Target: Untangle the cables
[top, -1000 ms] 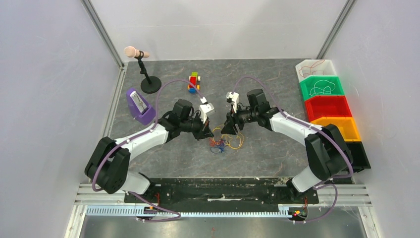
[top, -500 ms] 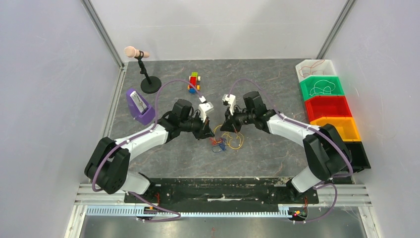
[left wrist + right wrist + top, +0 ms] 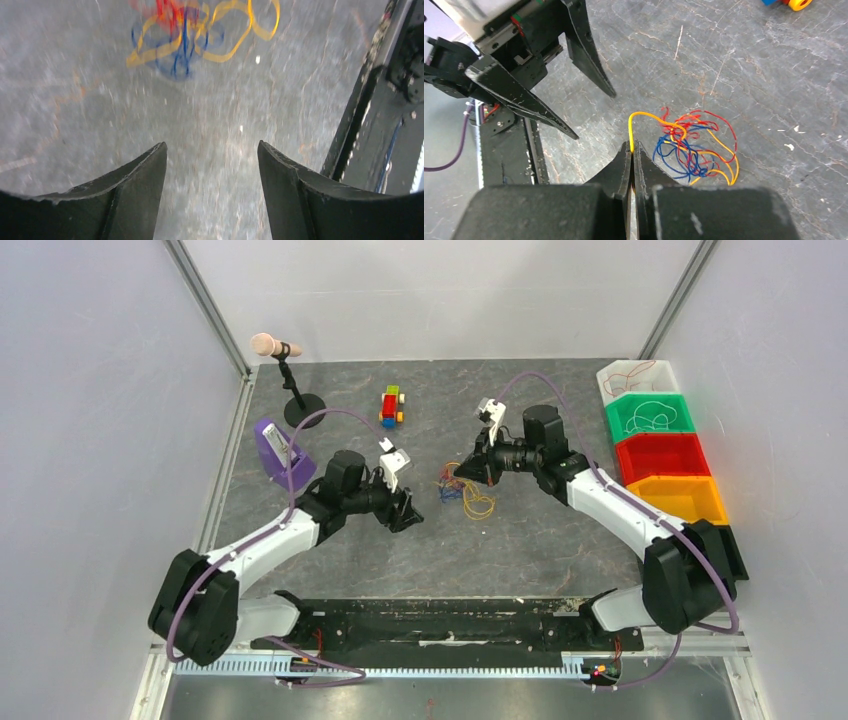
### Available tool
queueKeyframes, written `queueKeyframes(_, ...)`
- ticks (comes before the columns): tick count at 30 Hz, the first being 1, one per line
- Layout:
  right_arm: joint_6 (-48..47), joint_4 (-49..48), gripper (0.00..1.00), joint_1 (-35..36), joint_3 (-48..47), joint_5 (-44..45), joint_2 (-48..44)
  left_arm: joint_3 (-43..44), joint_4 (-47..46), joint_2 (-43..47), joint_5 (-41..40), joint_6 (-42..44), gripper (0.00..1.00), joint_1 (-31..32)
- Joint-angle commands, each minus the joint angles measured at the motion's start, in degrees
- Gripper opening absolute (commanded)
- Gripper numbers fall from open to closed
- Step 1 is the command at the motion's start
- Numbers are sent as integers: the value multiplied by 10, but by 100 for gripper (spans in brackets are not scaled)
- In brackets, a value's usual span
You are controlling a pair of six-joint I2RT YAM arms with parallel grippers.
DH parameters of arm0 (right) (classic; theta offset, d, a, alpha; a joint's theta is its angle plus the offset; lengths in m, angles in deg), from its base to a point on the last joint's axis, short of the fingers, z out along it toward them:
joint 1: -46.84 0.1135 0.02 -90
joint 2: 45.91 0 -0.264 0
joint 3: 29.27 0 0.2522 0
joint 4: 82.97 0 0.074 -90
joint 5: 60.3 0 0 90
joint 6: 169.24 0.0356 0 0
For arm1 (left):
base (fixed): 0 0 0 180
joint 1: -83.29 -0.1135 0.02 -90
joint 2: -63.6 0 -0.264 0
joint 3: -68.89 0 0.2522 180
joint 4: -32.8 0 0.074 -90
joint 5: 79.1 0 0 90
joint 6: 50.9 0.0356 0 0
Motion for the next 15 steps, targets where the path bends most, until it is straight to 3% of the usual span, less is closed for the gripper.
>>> queueKeyframes(1, 54, -39, 0, 1, 0, -29, -6, 20, -155, -4, -30, -47, 74, 22)
queueKeyframes(9, 135, -107, 0, 4, 2, -66, -23, 54, -290, -133, -108, -73, 75, 74)
queueKeyframes(12, 161, -119, 0, 3, -10, -76, -30, 70, -260, -167, -103, -74, 74, 81)
queueKeyframes(15, 185, -122, 0, -20, -30, -88, -40, 61, -193, -151, -95, -59, 48, 68)
